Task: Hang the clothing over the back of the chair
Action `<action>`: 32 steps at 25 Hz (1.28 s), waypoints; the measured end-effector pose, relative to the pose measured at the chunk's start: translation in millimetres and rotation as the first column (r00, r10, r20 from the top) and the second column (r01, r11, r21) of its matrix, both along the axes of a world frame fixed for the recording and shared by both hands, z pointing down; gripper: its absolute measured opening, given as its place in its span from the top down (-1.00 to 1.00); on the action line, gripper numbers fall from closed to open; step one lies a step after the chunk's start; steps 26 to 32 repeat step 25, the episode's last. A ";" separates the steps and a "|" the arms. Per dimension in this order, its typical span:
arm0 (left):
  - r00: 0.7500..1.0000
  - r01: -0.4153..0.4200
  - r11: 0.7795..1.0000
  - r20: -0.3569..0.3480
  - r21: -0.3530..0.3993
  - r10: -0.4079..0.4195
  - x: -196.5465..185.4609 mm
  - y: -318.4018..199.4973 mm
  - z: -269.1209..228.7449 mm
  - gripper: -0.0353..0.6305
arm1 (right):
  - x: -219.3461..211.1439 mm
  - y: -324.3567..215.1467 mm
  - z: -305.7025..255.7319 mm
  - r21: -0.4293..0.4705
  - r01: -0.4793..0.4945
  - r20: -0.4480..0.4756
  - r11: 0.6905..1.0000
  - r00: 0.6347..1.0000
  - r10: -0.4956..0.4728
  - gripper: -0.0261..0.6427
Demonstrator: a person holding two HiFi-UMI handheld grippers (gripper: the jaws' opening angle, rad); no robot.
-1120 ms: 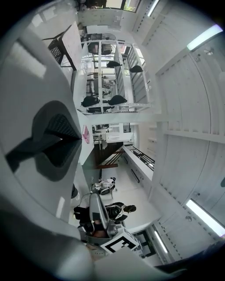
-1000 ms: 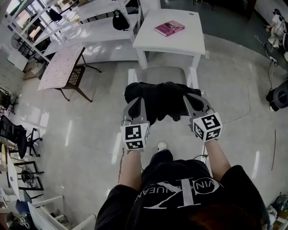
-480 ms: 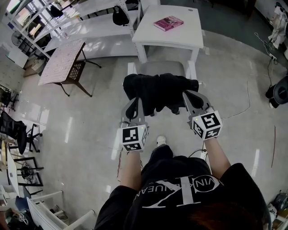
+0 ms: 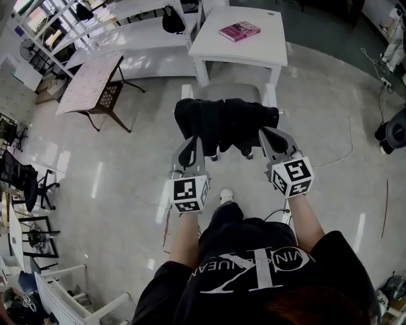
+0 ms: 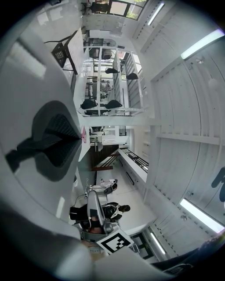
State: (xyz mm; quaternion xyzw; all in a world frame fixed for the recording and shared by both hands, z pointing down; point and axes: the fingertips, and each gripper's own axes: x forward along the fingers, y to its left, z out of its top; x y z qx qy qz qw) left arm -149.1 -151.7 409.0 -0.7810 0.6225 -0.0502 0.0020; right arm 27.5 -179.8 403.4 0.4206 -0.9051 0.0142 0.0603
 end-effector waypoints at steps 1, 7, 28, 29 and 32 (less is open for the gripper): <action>1.000 0.001 1.000 0.001 0.001 -0.001 0.3 1.7 -0.4 0.86 | 0.7 1.6 -0.1 0.000 0.000 0.002 1.000 1.000 0.000 0.86; 1.000 0.019 1.000 0.010 0.016 -0.019 1.9 9.0 -7.6 0.86 | 5.7 8.4 -4.4 0.003 0.000 0.011 1.000 1.000 0.000 0.86; 0.999 0.035 0.998 0.023 0.046 -0.036 9.0 19.9 -12.9 0.86 | 12.6 16.6 -0.2 0.005 0.007 0.023 1.000 1.000 -0.007 0.86; 0.999 0.035 0.998 0.023 0.046 -0.036 9.0 19.9 -12.9 0.86 | 12.6 16.6 -0.2 0.005 0.007 0.023 1.000 1.000 -0.007 0.86; 0.999 0.035 0.998 0.023 0.046 -0.036 9.0 19.9 -12.9 0.86 | 12.6 16.6 -0.2 0.005 0.007 0.023 1.000 1.000 -0.007 0.86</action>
